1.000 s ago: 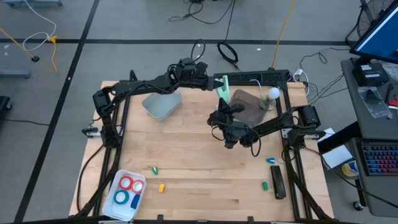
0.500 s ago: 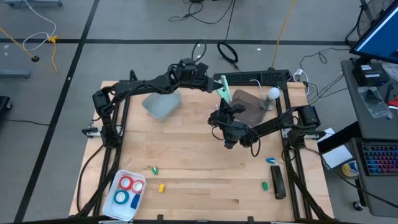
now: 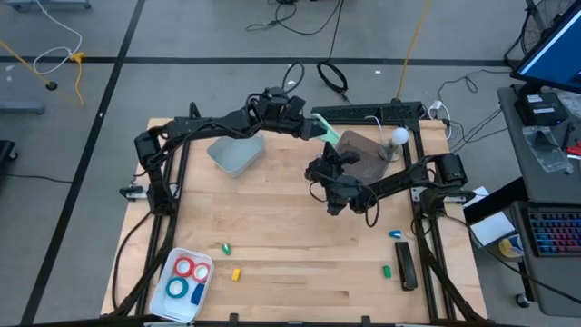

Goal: Pick and place Stapler, Stapler remover, tape
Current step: Put the big light green stapler into the black bin

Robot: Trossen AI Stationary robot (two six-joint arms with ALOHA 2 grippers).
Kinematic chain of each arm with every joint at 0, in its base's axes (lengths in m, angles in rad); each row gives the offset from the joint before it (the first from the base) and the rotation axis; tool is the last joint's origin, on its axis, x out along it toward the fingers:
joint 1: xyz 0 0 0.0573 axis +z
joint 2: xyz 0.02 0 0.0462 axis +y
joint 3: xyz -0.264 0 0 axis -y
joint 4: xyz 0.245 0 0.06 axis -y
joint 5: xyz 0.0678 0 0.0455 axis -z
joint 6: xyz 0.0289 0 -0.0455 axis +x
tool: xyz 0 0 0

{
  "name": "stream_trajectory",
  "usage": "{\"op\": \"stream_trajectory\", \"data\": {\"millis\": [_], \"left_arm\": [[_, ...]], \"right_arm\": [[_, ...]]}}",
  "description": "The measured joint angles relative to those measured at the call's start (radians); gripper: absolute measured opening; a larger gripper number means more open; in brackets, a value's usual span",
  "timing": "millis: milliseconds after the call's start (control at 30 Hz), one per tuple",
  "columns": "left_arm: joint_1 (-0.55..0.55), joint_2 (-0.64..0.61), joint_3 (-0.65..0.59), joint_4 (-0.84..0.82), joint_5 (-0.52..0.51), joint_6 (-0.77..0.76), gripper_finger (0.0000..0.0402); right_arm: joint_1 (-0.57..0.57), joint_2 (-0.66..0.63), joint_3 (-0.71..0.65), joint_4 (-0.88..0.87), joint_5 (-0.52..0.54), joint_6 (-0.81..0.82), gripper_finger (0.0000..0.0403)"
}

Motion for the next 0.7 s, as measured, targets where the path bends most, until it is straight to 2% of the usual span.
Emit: {"op": "stream_trajectory", "data": {"millis": [433,700], "left_arm": [[0.012,0.0,0.0,0.035,-0.008,-0.001,0.0208],[0.037,0.0,0.0,0.136,0.054,-0.002,0.0209]], "right_arm": [[0.0,0.0,0.0,-0.015,-0.007,0.017,0.0],[0.0,0.001,-0.035,-0.014,0.0,0.044,0.0]]}}
